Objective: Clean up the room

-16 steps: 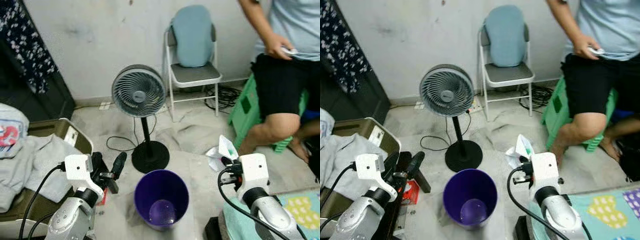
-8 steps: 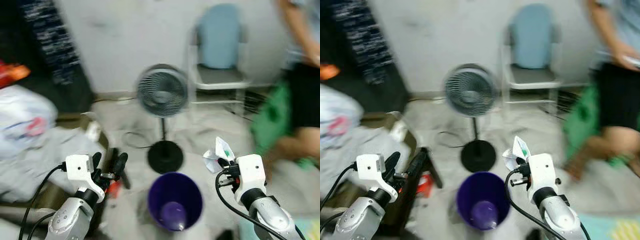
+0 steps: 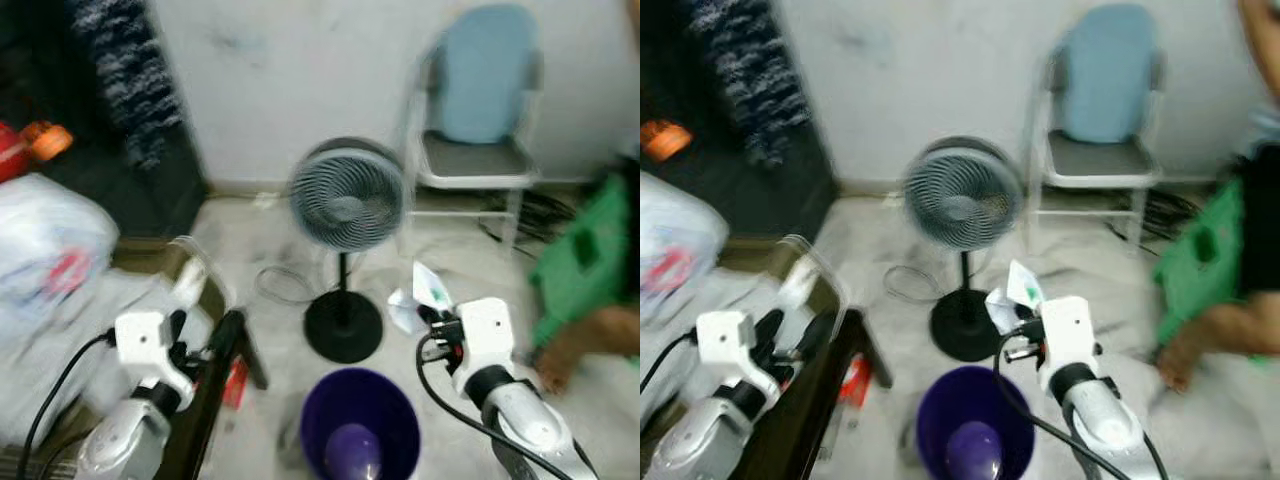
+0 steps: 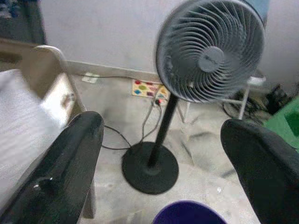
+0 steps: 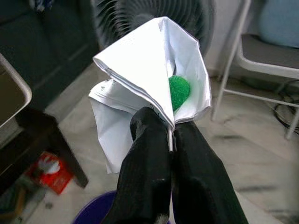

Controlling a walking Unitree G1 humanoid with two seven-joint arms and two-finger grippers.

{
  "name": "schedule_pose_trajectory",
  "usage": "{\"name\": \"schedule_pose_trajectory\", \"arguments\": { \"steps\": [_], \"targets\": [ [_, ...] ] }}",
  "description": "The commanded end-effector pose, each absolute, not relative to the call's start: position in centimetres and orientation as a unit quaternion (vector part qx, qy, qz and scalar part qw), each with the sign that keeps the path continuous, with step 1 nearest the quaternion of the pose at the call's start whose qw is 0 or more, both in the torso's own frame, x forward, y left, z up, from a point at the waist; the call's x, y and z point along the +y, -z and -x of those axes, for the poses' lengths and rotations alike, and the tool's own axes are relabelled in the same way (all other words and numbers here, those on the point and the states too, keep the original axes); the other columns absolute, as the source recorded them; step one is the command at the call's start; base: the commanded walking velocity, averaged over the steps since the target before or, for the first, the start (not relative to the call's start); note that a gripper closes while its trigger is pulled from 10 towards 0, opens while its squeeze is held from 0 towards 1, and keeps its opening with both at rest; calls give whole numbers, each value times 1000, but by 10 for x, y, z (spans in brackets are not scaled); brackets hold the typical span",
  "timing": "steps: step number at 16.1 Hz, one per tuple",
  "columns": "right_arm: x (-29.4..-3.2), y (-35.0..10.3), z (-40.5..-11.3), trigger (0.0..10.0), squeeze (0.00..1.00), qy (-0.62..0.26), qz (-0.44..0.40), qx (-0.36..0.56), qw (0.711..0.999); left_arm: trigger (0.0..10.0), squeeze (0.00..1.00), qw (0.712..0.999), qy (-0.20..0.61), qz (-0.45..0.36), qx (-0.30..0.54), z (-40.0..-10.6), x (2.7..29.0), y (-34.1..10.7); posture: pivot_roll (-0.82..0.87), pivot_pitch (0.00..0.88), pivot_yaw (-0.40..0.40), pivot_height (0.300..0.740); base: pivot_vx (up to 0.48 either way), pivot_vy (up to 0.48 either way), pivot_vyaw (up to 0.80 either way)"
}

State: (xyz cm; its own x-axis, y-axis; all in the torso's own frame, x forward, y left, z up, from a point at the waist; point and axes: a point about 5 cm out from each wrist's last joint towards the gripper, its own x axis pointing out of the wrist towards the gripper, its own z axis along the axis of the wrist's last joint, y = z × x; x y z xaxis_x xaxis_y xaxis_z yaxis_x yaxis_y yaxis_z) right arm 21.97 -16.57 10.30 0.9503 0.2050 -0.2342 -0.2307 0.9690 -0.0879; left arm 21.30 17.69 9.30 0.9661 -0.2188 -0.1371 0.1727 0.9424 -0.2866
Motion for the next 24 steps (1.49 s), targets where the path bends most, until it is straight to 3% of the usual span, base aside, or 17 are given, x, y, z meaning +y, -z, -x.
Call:
{"name": "schedule_pose_trajectory", "arguments": {
  "steps": [1, 6, 12, 17, 24],
  "targets": [
    [-172, -100, -217, 10000, 0, -101, 59, 124, 985, 10000, 0, 980, 108, 142, 83, -213, 171, -94, -229, 37, 61, 740, 0, 0, 0],
    [-171, -101, -227, 10000, 0, -104, 61, 127, 985, 10000, 0, 980, 109, 140, 85, -215, 172, -93, -222, 33, 52, 740, 0, 0, 0],
    [-156, -97, -247, 10000, 0, -81, -24, 157, 984, 10000, 0, 981, 120, 123, 86, -221, 173, -93, -203, 18, 49, 740, 0, 0, 0],
    [-146, -107, -254, 10000, 0, -90, -33, 138, 986, 10000, 0, 980, 127, 129, 80, -228, 171, -95, -217, 26, 53, 740, 0, 0, 0],
    [-94, -101, -284, 10000, 0, -132, -36, 141, 981, 10000, 0, 979, 138, 126, 77, -231, 168, -97, -188, 44, 53, 740, 0, 0, 0]
  ]
}}
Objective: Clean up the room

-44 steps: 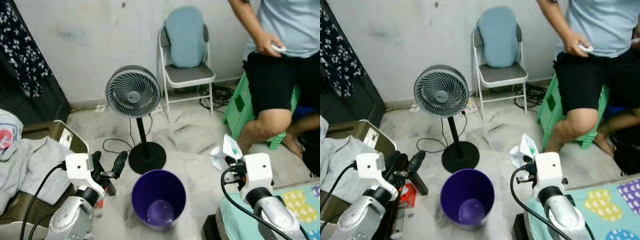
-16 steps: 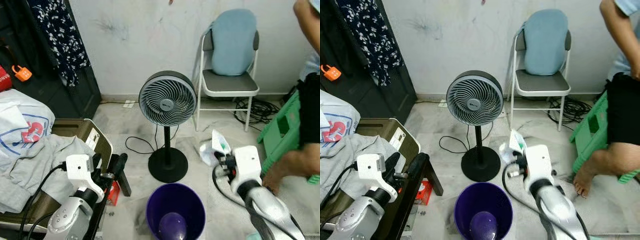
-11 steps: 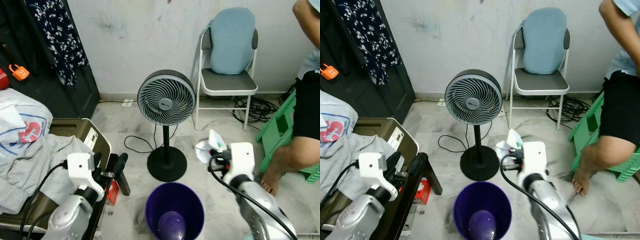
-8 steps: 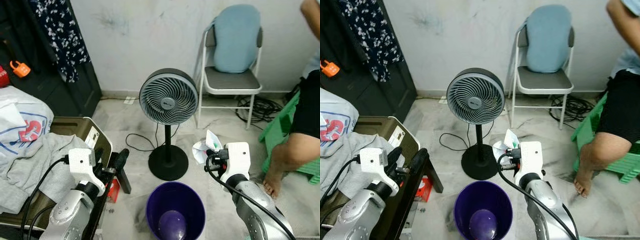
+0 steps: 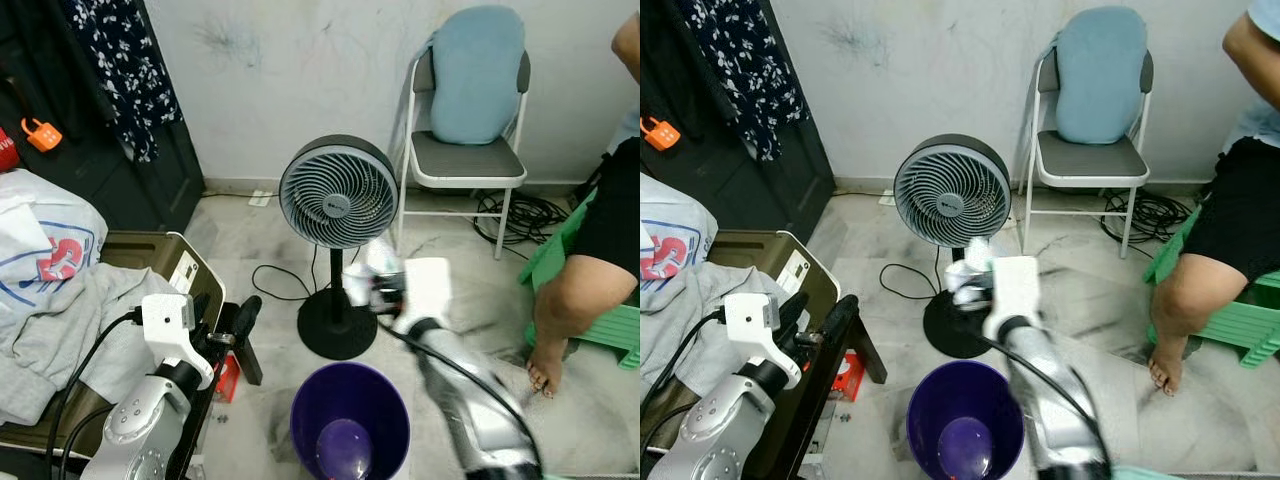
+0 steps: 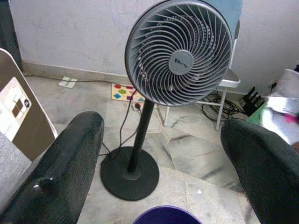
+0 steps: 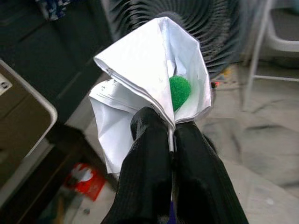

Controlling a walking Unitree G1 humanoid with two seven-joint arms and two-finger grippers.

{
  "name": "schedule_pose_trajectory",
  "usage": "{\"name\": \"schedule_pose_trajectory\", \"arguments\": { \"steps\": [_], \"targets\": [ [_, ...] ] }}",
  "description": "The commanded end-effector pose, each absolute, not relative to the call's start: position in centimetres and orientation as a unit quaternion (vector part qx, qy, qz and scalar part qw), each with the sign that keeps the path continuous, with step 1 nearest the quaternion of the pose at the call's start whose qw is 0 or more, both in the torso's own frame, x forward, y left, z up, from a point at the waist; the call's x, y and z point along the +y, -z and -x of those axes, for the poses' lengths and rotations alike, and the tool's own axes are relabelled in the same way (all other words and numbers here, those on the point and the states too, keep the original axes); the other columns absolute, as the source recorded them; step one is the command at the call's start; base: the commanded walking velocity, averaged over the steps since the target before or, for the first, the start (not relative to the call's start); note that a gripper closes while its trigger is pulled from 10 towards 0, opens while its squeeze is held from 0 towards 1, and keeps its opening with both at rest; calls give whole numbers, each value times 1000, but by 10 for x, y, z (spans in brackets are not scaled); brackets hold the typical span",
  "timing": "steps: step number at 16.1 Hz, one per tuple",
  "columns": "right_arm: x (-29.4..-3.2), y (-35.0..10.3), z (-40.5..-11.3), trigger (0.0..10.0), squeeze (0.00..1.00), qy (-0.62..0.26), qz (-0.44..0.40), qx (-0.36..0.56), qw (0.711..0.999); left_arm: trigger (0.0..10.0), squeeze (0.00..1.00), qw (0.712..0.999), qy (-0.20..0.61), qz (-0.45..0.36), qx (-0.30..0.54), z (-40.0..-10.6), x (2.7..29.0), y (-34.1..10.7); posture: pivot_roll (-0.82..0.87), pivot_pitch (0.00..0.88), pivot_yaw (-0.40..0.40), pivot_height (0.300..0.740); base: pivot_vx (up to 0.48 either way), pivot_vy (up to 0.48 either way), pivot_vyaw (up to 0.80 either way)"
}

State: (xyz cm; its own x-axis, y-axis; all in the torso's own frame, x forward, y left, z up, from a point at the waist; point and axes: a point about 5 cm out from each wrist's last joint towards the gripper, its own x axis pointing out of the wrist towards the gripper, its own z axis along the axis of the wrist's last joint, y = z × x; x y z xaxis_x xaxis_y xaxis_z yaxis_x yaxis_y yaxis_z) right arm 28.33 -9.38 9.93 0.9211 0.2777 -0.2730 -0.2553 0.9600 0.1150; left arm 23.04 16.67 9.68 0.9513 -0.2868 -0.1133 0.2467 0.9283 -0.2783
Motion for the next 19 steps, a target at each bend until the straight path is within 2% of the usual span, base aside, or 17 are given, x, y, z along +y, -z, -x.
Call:
{"name": "schedule_pose_trajectory", "arguments": {
  "steps": [1, 4, 7, 9, 13, 19],
  "targets": [
    [-88, -97, -286, 10000, 0, -139, -33, 149, 978, 10000, 0, 979, 140, 123, 77, -230, 168, -98, -184, 48, 51, 740, 0, 0, 0],
    [-81, -88, -286, 10000, 0, -159, -17, 154, 975, 10000, 0, 979, 141, 123, 79, -229, 167, -97, -178, 55, 50, 740, 0, 0, 0],
    [-80, -109, -290, 10000, 0, -186, -5, 74, 980, 10000, 0, 980, 144, 115, 79, -230, 166, -97, -177, 51, 52, 740, 0, 0, 0],
    [-95, -124, -285, 10000, 0, -191, 15, 17, 981, 10000, 0, 982, 133, 111, 80, -231, 170, -95, -192, 49, 58, 740, 0, 0, 0],
    [-175, -110, -271, 10000, 0, -86, 42, 34, 995, 10000, 0, 982, 133, 110, 78, -245, 168, -92, -246, 43, 77, 740, 0, 0, 0],
    [-225, -123, -285, 10000, 0, 15, 54, 9, 998, 10000, 0, 988, 92, 107, 71, -255, 180, -92, -268, 33, 101, 740, 0, 0, 0]
  ]
}}
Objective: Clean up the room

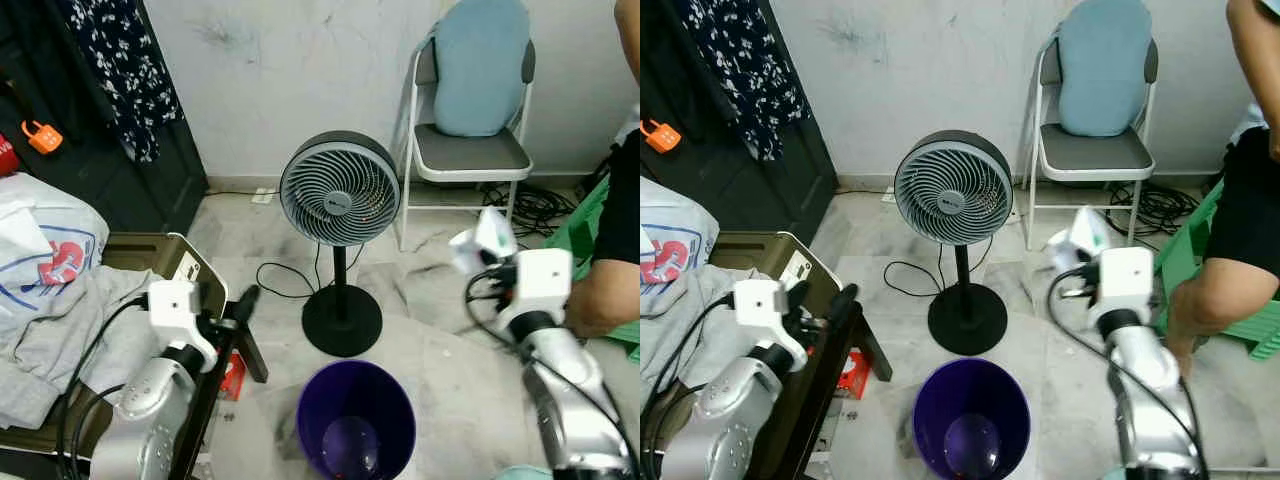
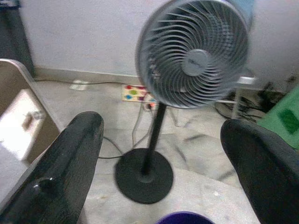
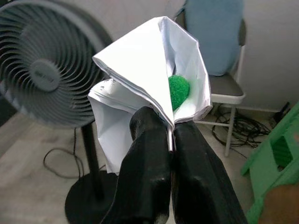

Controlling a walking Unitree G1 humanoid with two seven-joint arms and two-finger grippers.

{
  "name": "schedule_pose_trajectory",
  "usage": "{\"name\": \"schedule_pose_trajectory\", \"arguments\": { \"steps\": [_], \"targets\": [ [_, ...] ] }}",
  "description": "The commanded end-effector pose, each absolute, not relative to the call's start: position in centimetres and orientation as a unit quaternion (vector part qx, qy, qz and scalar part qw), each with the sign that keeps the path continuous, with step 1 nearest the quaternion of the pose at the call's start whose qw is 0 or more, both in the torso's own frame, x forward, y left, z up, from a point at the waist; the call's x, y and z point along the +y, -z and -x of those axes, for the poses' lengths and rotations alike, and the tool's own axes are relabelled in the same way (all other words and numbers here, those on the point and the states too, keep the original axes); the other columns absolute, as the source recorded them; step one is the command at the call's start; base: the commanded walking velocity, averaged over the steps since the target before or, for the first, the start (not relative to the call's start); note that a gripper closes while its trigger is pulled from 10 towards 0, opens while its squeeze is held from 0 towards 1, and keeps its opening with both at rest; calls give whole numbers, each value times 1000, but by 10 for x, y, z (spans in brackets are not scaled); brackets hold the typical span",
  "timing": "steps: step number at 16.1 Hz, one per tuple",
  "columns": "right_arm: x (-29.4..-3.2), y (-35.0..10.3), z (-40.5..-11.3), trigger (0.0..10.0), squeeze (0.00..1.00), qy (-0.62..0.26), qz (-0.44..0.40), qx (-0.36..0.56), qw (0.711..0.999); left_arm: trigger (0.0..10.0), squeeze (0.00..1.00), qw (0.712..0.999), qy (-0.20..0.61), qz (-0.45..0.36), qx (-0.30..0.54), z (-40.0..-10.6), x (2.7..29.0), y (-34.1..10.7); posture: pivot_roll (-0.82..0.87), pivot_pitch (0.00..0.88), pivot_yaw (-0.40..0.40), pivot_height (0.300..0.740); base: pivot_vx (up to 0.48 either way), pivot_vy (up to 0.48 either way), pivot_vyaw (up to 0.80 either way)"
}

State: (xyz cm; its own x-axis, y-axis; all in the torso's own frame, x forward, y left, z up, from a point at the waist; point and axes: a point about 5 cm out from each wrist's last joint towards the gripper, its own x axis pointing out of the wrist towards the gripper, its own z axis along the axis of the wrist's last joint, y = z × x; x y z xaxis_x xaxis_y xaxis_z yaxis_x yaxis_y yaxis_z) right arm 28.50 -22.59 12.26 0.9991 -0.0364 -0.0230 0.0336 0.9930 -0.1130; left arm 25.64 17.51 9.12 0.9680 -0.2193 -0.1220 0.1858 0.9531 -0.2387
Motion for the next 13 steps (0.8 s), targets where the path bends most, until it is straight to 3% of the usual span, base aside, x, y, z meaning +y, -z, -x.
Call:
{"name": "schedule_pose_trajectory", "arguments": {
  "steps": [1, 6, 11, 13],
  "targets": [
    [-229, -124, -288, 10000, 0, 29, 47, 9, 998, 10000, 0, 988, 82, 109, 69, -259, 183, -92, -270, 32, 105, 740, 0, 0, 0],
    [-221, -111, -305, 10000, 0, 43, 30, 21, 998, 10000, 0, 990, 74, 104, 59, -268, 187, -96, -240, 36, 112, 740, 0, 0, 0],
    [-166, -92, -324, 10000, 0, -19, 2, 39, 999, 10000, 0, 991, 71, 93, 66, -255, 196, -97, -161, 104, 116, 740, 0, 0, 0],
    [-159, -88, -324, 10000, 0, -26, 2, 39, 999, 10000, 0, 990, 77, 88, 75, -248, 197, -97, -143, 131, 128, 740, 0, 0, 0]
  ]
}}
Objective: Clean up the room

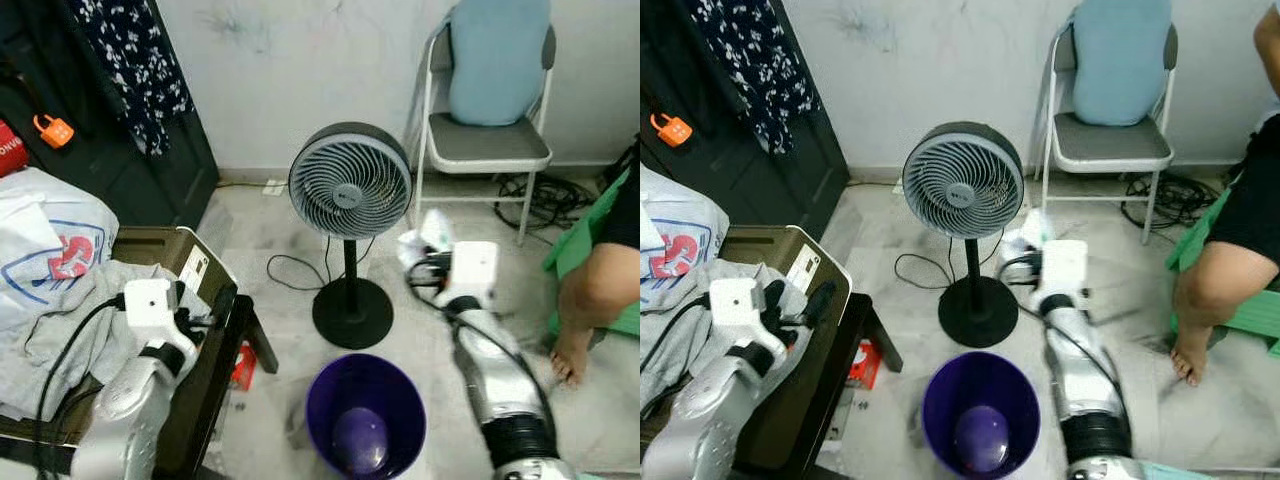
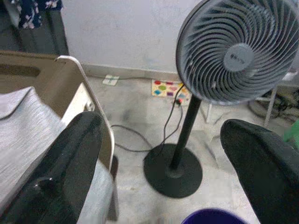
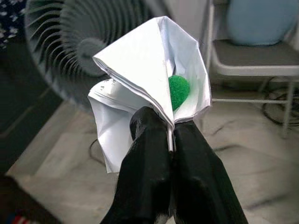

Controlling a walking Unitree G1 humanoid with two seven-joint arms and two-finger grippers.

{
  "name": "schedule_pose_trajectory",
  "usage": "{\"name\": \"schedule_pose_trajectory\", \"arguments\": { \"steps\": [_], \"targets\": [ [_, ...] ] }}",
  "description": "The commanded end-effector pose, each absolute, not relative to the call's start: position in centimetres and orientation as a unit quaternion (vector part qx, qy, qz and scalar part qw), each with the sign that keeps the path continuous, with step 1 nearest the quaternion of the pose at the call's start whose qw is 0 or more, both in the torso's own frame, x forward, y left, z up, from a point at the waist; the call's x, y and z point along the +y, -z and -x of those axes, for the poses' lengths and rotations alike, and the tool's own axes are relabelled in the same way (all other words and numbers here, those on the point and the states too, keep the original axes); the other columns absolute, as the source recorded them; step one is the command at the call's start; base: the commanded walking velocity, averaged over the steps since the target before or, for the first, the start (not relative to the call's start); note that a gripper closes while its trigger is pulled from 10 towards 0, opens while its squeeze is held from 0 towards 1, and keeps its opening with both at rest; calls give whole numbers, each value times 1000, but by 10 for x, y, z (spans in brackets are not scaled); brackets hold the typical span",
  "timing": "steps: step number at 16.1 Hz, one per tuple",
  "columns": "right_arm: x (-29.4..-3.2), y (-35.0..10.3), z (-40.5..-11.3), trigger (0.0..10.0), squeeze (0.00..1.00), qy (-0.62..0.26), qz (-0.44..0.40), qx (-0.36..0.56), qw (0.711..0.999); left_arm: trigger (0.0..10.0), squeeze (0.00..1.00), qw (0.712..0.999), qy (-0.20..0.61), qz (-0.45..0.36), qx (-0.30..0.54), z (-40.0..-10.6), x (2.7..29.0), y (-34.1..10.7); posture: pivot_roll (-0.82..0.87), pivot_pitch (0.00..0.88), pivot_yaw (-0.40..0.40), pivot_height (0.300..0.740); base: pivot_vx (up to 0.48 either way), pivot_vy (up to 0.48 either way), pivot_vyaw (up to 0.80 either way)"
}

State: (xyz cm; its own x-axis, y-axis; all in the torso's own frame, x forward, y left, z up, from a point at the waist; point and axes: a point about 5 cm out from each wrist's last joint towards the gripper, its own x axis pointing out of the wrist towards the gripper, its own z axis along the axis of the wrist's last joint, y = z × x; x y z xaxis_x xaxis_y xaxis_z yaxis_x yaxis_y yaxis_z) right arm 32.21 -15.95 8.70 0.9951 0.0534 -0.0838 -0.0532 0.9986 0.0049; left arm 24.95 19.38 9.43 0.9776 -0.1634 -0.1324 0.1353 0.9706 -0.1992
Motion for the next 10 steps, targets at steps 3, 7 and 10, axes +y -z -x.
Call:
{"name": "schedule_pose_trajectory", "arguments": {
  "steps": [3, 7, 10],
  "targets": [
    [-177, -86, -325, 10000, 0, -6, 13, 38, 999, 10000, 0, 990, 81, 85, 80, -245, 198, -98, -143, 144, 141, 740, 0, 0, 0],
    [-227, -89, -327, 10000, 0, 54, 41, 42, 997, 10000, 0, 988, 91, 86, 89, -249, 195, -97, -166, 166, 159, 740, 0, 0, 0],
    [-222, -90, -329, 10000, 0, 48, 30, 37, 998, 10000, 0, 987, 96, 87, 91, -250, 192, -97, -165, 169, 163, 740, 0, 0, 0]
  ]
}}
